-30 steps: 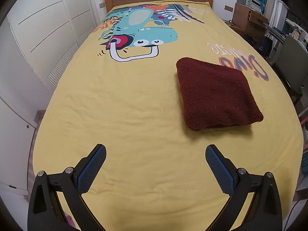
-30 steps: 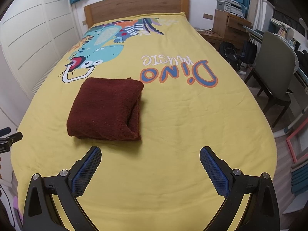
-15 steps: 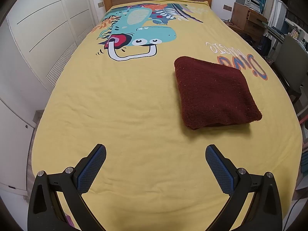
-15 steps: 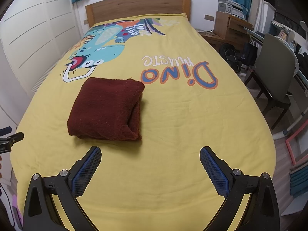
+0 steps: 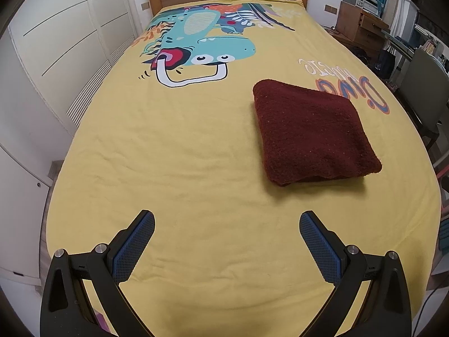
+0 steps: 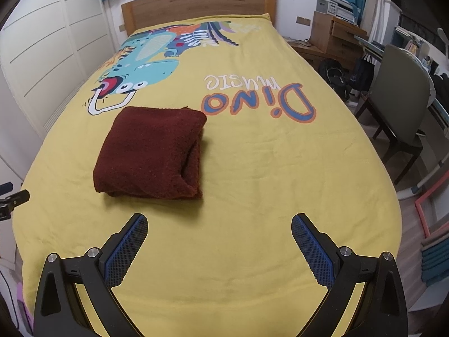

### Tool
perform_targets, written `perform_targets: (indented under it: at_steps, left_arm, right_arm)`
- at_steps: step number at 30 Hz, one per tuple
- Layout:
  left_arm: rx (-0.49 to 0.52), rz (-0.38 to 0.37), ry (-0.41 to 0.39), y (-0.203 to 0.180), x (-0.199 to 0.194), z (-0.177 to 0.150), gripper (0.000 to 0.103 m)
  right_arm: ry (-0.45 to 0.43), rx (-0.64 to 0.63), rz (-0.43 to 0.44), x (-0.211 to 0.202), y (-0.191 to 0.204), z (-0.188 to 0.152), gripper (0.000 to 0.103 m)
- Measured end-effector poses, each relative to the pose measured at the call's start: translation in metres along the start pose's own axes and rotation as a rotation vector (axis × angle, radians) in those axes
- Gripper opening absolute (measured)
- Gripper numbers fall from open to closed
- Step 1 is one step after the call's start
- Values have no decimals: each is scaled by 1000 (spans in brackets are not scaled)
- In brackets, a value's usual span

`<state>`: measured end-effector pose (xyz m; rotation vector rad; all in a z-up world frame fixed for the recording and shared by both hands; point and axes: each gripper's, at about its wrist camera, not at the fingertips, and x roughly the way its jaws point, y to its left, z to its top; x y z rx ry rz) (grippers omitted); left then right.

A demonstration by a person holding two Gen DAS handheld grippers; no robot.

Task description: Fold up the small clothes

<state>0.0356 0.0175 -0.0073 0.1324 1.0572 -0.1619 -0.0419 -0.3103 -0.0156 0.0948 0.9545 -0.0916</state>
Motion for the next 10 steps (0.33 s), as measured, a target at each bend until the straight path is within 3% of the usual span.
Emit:
perform_targets:
  at_steps: [10]
  left_arm:
    - [2, -4, 1, -3, -2, -1, 102]
  right_arm:
    - [3, 1, 4, 0, -1, -1, 102]
